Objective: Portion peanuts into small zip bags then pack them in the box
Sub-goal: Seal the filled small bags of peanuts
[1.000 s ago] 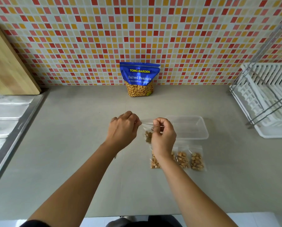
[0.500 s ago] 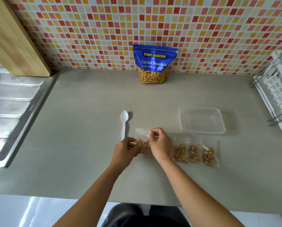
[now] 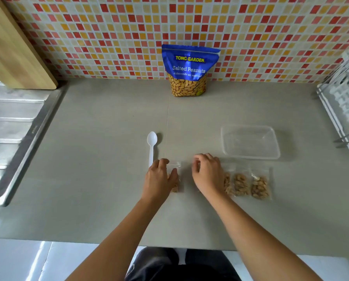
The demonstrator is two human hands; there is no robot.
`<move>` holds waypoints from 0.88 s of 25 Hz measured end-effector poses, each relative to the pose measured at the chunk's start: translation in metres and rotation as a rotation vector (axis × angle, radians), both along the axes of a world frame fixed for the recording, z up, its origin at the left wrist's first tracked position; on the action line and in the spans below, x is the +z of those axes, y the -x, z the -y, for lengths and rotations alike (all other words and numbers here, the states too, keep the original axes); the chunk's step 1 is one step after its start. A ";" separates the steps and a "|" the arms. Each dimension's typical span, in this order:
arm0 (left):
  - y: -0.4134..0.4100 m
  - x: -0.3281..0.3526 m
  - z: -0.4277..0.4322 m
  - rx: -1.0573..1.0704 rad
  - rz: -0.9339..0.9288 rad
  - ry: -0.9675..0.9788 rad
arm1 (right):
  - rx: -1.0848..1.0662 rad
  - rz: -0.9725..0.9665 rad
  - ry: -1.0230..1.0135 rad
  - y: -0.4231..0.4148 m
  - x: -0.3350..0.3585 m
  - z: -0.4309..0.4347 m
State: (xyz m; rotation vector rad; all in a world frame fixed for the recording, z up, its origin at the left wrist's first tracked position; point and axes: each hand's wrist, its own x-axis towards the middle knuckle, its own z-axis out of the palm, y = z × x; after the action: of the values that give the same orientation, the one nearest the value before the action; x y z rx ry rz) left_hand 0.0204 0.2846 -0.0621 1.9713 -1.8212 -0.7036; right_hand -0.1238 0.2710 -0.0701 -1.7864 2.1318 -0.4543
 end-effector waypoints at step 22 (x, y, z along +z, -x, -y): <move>0.056 0.004 0.035 -0.275 -0.301 -0.181 | -0.093 0.331 0.083 0.054 -0.008 -0.019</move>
State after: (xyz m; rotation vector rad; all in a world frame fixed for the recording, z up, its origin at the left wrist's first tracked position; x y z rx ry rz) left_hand -0.0354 0.2495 -0.0577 1.6200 -1.9094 -1.2174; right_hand -0.1779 0.2904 -0.0785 -1.5304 1.9912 -0.8116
